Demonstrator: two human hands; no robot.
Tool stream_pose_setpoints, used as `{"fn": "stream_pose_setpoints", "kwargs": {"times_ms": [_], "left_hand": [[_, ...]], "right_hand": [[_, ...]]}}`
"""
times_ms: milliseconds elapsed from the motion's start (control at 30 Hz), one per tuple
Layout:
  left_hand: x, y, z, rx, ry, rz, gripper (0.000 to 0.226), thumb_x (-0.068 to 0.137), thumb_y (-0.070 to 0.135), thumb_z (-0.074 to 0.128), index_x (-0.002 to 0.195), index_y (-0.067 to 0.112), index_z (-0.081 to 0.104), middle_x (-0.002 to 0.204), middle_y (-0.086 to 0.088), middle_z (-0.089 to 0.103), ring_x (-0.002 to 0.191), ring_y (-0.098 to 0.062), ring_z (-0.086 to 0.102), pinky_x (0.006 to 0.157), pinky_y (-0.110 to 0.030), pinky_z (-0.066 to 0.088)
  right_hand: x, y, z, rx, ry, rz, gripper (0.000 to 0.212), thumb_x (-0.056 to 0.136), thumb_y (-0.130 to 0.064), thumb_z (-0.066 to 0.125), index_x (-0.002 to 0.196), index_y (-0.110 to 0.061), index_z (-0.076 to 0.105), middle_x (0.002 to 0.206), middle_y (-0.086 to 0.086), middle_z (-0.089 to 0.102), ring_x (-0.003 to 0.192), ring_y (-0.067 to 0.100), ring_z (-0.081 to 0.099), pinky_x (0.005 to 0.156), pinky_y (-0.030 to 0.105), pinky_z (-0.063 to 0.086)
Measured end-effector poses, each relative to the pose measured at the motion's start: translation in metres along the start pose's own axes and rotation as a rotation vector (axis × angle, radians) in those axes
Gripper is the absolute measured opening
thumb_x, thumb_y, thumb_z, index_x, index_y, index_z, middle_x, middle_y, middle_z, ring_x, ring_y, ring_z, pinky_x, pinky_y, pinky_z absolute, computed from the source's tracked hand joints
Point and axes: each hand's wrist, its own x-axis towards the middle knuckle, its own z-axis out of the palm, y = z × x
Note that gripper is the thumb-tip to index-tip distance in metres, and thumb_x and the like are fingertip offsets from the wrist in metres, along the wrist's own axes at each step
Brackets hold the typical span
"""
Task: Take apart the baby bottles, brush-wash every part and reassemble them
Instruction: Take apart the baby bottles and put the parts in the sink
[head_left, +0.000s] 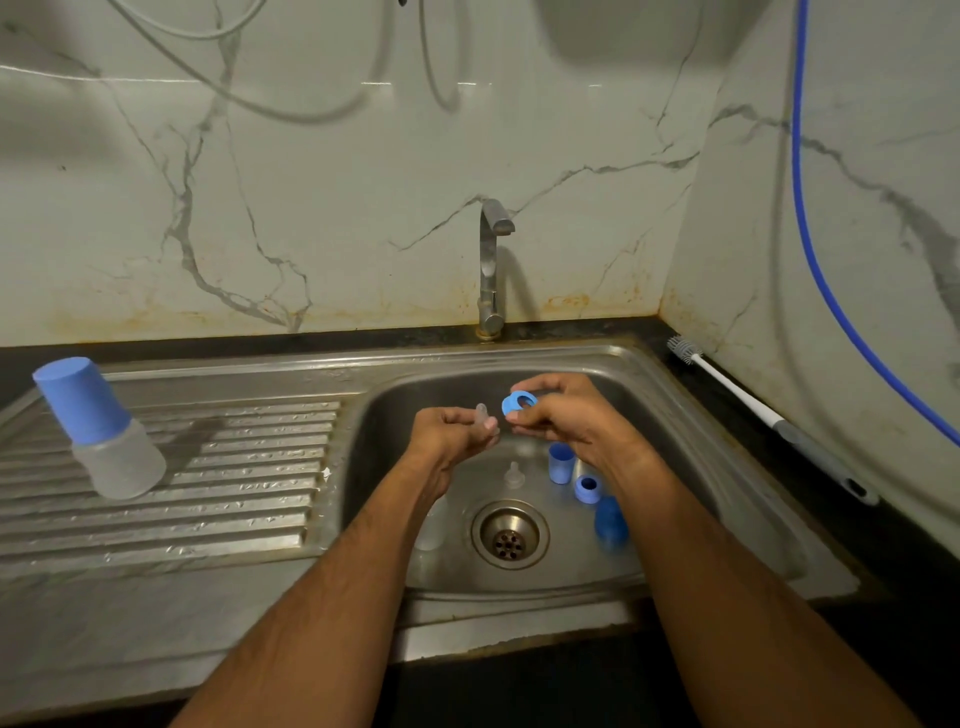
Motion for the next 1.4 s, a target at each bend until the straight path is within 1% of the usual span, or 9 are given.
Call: {"fn": "stream_pose_setpoints", "kwargs": {"times_ms": [133, 267, 500, 733, 867, 967, 1067, 1200, 1400], "left_hand": [[0.004, -0.007, 0.002, 0.268, 0.067, 0.101, 0.014, 0.084, 0.01, 0.079, 0.097, 0.012, 0.074, 0.095, -0.004, 0.074, 0.09, -0.017, 0.072, 0.079, -0.034, 0.062], [0.01, -0.015, 0.012, 0.46, 0.081, 0.217, 0.017, 0.08, 0.01, 0.083, 0.095, 0.016, 0.077, 0.09, 0.003, 0.075, 0.085, -0.006, 0.07, 0.075, -0.021, 0.057], [0.02, -0.02, 0.028, 0.942, -0.115, 0.279, 0.02, 0.069, 0.012, 0.091, 0.085, 0.017, 0.08, 0.078, 0.006, 0.073, 0.077, -0.005, 0.068, 0.073, -0.021, 0.053], [0.042, -0.042, 0.038, 1.102, -0.299, 0.208, 0.022, 0.07, -0.001, 0.083, 0.078, 0.019, 0.078, 0.076, 0.004, 0.074, 0.072, -0.007, 0.07, 0.07, -0.022, 0.055], [0.056, -0.045, 0.052, 1.089, -0.336, 0.19, 0.017, 0.08, -0.008, 0.074, 0.086, 0.007, 0.076, 0.07, 0.001, 0.066, 0.049, 0.001, 0.059, 0.046, -0.006, 0.04], [0.066, -0.054, 0.06, 1.13, -0.341, 0.192, 0.016, 0.079, -0.009, 0.073, 0.083, 0.006, 0.074, 0.079, -0.007, 0.068, 0.055, -0.006, 0.058, 0.042, -0.006, 0.038], [0.074, -0.068, 0.064, 1.185, -0.333, 0.182, 0.016, 0.082, -0.003, 0.07, 0.082, 0.013, 0.072, 0.092, -0.011, 0.071, 0.073, -0.018, 0.066, 0.056, -0.01, 0.044], [0.078, -0.085, 0.071, 1.152, -0.338, 0.215, 0.021, 0.092, 0.0, 0.056, 0.103, 0.004, 0.073, 0.107, -0.016, 0.071, 0.102, -0.032, 0.067, 0.078, -0.029, 0.049], [0.077, -0.092, 0.079, 1.092, -0.357, 0.149, 0.036, 0.078, -0.013, 0.064, 0.058, 0.015, 0.054, 0.061, -0.002, 0.056, 0.05, -0.008, 0.05, 0.04, -0.009, 0.036]], "right_hand": [[0.009, 0.01, -0.003, -0.407, 0.091, -0.019, 0.037, 0.079, 0.004, 0.082, 0.11, -0.014, 0.072, 0.103, 0.007, 0.067, 0.09, 0.024, 0.073, 0.068, 0.031, 0.064], [0.008, 0.015, -0.015, -0.92, 0.158, -0.069, 0.038, 0.071, -0.012, 0.091, 0.105, -0.017, 0.075, 0.102, 0.004, 0.074, 0.094, 0.017, 0.07, 0.083, 0.031, 0.059], [-0.009, 0.027, -0.015, -1.302, 0.123, 0.045, 0.046, 0.066, -0.016, 0.09, 0.108, -0.015, 0.071, 0.112, 0.008, 0.071, 0.103, 0.029, 0.069, 0.085, 0.037, 0.058], [-0.005, 0.052, -0.015, -1.451, -0.048, 0.08, 0.052, 0.065, -0.024, 0.096, 0.107, -0.015, 0.066, 0.11, 0.006, 0.067, 0.102, 0.026, 0.067, 0.084, 0.035, 0.054], [0.001, 0.058, -0.02, -1.454, -0.103, 0.13, 0.045, 0.07, -0.018, 0.091, 0.105, -0.014, 0.063, 0.106, 0.004, 0.066, 0.098, 0.024, 0.065, 0.085, 0.037, 0.057], [0.006, 0.067, -0.023, -1.404, -0.093, 0.137, 0.038, 0.078, -0.014, 0.084, 0.109, -0.013, 0.062, 0.109, 0.008, 0.066, 0.08, 0.017, 0.058, 0.066, 0.023, 0.049], [0.009, 0.07, -0.022, -1.454, -0.145, 0.125, 0.045, 0.08, -0.014, 0.084, 0.118, -0.011, 0.062, 0.117, 0.008, 0.067, 0.088, 0.02, 0.062, 0.067, 0.023, 0.046], [0.013, 0.075, -0.024, -1.547, -0.205, 0.158, 0.037, 0.075, -0.015, 0.087, 0.096, -0.015, 0.057, 0.105, 0.007, 0.069, 0.098, 0.027, 0.068, 0.076, 0.035, 0.052], [0.013, 0.087, -0.032, -1.567, -0.19, 0.127, 0.03, 0.092, -0.009, 0.069, 0.121, -0.007, 0.06, 0.122, 0.011, 0.065, 0.11, 0.029, 0.065, 0.089, 0.037, 0.049]]}}
